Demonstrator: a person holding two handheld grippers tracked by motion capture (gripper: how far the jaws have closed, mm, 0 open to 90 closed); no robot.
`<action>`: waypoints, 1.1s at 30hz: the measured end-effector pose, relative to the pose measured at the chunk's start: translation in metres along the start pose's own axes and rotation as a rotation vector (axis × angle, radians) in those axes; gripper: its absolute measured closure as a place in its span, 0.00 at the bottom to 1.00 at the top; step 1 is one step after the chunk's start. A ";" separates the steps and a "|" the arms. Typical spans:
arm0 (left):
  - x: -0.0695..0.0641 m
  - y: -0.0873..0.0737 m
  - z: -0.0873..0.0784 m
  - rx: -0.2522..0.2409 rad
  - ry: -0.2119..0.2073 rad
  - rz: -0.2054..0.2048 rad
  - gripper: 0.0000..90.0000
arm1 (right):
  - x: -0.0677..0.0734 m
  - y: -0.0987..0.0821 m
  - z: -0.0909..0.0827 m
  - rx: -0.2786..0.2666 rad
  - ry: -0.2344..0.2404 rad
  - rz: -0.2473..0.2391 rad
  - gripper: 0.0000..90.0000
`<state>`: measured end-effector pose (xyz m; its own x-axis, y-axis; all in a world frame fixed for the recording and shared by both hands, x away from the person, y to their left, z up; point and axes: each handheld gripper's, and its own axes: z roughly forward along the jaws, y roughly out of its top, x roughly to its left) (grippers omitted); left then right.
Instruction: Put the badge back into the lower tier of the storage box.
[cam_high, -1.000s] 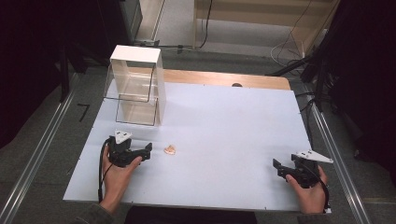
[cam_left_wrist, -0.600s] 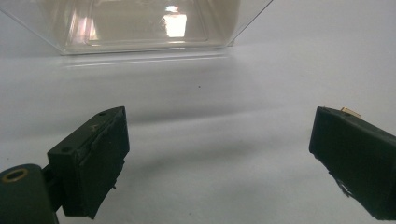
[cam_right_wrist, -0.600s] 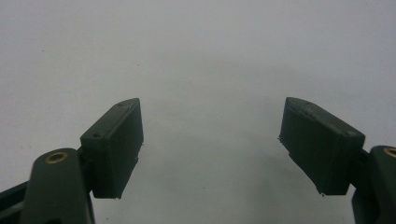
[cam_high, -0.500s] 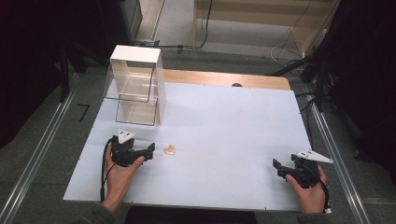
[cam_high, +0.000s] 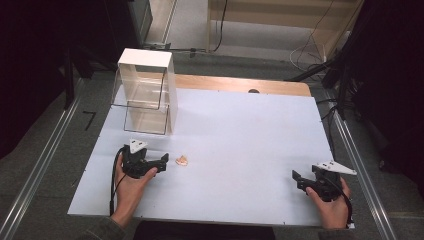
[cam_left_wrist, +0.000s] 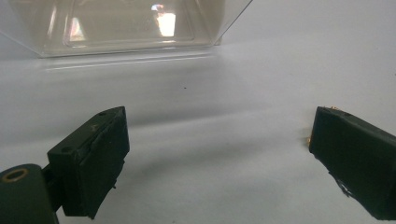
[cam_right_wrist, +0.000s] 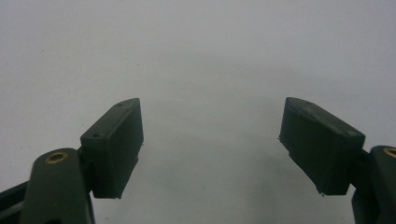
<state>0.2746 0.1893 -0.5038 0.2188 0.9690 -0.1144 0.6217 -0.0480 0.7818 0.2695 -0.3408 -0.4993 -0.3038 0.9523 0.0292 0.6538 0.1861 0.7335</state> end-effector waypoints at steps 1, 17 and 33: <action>0.000 0.000 0.000 0.000 0.000 0.000 0.06 | 0.000 0.000 0.000 0.000 0.000 0.000 0.22; -0.006 0.000 0.007 0.024 -0.038 0.023 0.10 | 0.000 0.000 0.000 0.000 0.000 -0.002 0.22; -0.018 0.002 0.013 0.025 -0.088 0.045 0.15 | 0.000 0.000 0.000 0.001 0.000 -0.002 0.22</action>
<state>0.2820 0.1686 -0.5082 0.3119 0.9407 -0.1337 0.6282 -0.0986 0.7718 0.2695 -0.3403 -0.4993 -0.3051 0.9519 0.0272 0.6536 0.1885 0.7330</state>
